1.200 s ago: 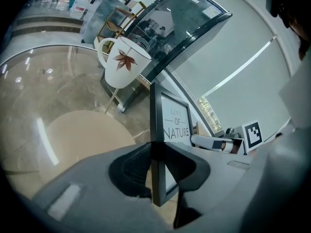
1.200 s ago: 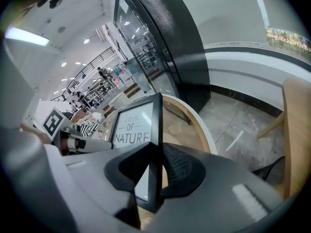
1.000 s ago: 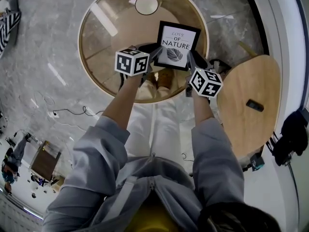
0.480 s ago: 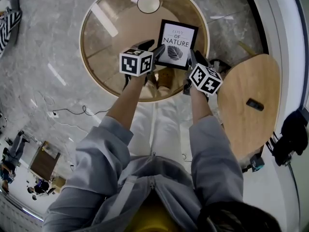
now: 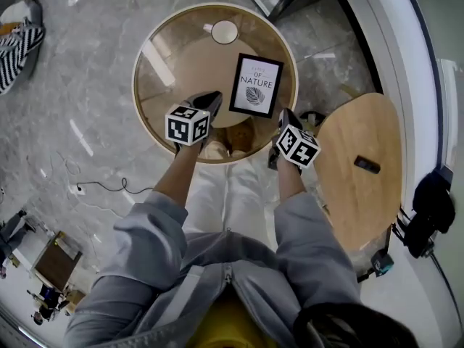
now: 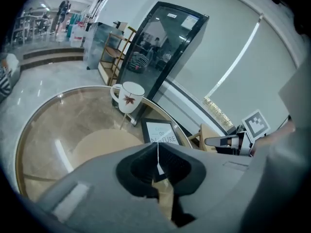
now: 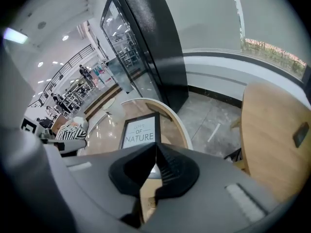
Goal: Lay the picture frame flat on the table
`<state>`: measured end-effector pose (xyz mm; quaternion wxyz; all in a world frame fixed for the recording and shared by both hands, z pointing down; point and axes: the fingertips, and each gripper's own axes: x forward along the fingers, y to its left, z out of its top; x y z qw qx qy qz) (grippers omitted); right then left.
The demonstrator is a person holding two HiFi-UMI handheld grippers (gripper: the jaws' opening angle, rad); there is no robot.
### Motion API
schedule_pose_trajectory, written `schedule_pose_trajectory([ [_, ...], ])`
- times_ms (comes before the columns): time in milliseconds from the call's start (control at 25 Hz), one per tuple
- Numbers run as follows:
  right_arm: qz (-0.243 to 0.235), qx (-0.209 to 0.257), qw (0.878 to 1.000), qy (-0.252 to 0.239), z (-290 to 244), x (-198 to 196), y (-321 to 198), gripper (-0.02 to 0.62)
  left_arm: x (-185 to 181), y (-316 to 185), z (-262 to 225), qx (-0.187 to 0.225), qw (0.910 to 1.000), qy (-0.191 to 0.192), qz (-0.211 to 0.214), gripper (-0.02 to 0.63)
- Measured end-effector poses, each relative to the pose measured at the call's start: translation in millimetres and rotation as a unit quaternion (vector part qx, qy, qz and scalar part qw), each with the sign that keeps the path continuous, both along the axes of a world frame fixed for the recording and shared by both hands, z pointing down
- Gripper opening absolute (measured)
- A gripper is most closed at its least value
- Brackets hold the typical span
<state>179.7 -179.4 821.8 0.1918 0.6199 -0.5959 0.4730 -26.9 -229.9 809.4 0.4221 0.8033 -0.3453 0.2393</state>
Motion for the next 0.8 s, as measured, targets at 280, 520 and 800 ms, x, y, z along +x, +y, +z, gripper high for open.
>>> schedule_pose_trajectory([
  [280,-0.035,0.008,0.999,0.008,-71.9,-22.6,39.1,0.000,-1.0,27.1,-82.3,0.044,0.9977,-0.010,0.050,0.005],
  [520,-0.099,-0.004,0.994,0.046,-116.0,-17.0,92.1,0.000,-4.0,76.8,-126.5,0.047,0.9942,-0.024,0.094,0.005],
  [800,-0.122,0.061,0.987,0.090,-186.3,11.8,111.1,0.000,-13.6,92.9,-203.1,0.115,0.9909,-0.014,0.069,0.005],
])
